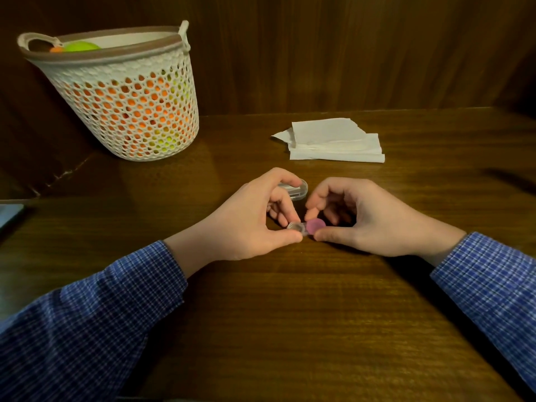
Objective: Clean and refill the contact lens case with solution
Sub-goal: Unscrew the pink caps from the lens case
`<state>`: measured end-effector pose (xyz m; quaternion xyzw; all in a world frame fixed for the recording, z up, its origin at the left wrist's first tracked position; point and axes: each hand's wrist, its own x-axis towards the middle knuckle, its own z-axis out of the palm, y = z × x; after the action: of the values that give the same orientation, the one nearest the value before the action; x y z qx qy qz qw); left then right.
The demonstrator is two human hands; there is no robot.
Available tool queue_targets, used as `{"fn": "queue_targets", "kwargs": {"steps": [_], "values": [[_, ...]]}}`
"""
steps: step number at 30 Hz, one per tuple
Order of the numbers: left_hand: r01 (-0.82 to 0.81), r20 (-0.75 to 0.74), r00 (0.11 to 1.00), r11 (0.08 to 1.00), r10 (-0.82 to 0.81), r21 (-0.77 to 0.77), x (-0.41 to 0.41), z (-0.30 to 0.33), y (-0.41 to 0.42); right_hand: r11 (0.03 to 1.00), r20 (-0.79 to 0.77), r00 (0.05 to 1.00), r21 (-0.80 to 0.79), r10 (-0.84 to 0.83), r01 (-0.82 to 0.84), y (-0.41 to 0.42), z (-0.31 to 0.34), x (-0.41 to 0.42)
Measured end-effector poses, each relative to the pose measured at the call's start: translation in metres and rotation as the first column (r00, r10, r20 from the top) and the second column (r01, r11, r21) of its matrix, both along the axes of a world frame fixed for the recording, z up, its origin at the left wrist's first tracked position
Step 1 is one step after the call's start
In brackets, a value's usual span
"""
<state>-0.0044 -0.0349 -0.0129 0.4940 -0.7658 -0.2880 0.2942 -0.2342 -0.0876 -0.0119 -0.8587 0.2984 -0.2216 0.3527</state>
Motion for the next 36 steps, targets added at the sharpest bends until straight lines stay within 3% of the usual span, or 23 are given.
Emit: {"fn": "queue_targets", "kwargs": {"steps": [8, 13, 18, 36], "values": [[-0.011, 0.011, 1.000, 1.000, 0.011, 0.007, 0.0001, -0.0006, -0.0005, 0.999, -0.002, 0.999, -0.020, -0.045, 0.045, -0.0011, -0.0040, -0.0002], [-0.017, 0.024, 1.000, 1.000, 0.016, 0.014, 0.0008, -0.0006, -0.0015, 0.998, 0.035, 0.999, 0.058, 0.034, -0.036, -0.0031, -0.0013, -0.0033], [-0.021, 0.027, 0.999, 1.000, 0.020, 0.021, 0.0004, 0.0002, -0.0014, 1.000, -0.020, 1.000, 0.007, 0.004, -0.004, -0.0019, -0.0037, -0.0011], [-0.024, 0.027, 0.999, 0.999, 0.023, 0.031, 0.0002, 0.0009, -0.0001, 0.998, 0.022, 0.999, 0.039, 0.042, -0.043, -0.0029, -0.0016, -0.0033]]}}
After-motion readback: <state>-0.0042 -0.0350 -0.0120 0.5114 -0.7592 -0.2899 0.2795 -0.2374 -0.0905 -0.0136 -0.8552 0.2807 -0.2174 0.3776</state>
